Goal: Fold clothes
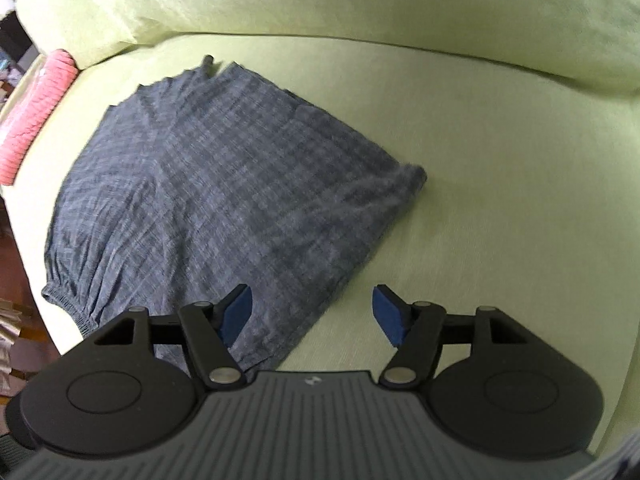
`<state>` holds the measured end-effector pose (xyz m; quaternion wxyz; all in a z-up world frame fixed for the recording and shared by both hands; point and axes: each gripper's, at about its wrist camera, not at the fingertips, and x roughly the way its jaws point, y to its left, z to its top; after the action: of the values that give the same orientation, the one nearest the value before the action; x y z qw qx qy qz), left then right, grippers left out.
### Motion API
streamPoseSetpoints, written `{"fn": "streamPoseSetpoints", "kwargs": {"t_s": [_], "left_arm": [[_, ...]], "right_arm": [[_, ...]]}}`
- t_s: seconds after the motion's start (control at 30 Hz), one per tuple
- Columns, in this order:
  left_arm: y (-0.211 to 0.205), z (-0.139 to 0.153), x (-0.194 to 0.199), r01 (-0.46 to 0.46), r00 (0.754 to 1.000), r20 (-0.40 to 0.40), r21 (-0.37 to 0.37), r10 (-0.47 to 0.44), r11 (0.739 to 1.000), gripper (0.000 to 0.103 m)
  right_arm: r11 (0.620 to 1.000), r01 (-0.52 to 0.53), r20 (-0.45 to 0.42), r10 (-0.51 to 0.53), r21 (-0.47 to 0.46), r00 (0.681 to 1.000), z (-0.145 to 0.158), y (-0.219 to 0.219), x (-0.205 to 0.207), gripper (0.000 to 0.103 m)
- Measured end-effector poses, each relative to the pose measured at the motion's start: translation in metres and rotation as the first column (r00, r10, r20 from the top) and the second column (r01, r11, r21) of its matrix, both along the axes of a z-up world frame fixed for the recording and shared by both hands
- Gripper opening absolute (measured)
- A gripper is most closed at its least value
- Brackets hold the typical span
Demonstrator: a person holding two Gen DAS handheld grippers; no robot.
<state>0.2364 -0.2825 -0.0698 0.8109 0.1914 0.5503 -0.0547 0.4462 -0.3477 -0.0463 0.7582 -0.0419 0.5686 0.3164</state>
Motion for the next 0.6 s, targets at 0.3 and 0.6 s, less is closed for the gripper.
{"fn": "streamPoseSetpoints", "kwargs": {"t_s": [0.3,0.6], "left_arm": [[0.029,0.008,0.007,-0.108,0.994,-0.025,-0.087,0.106,0.990,0.007],[0.032,0.004,0.012,-0.118,0.992,-0.053,-0.112,0.113,0.987,0.007]], "right_arm": [[0.990,0.120,-0.109,-0.111,0.075,0.988,-0.021,-0.014,0.009,0.055],[0.944,0.322,-0.193,-0.303,0.076,0.933,-0.046,-0.016,0.027,0.043]]}}
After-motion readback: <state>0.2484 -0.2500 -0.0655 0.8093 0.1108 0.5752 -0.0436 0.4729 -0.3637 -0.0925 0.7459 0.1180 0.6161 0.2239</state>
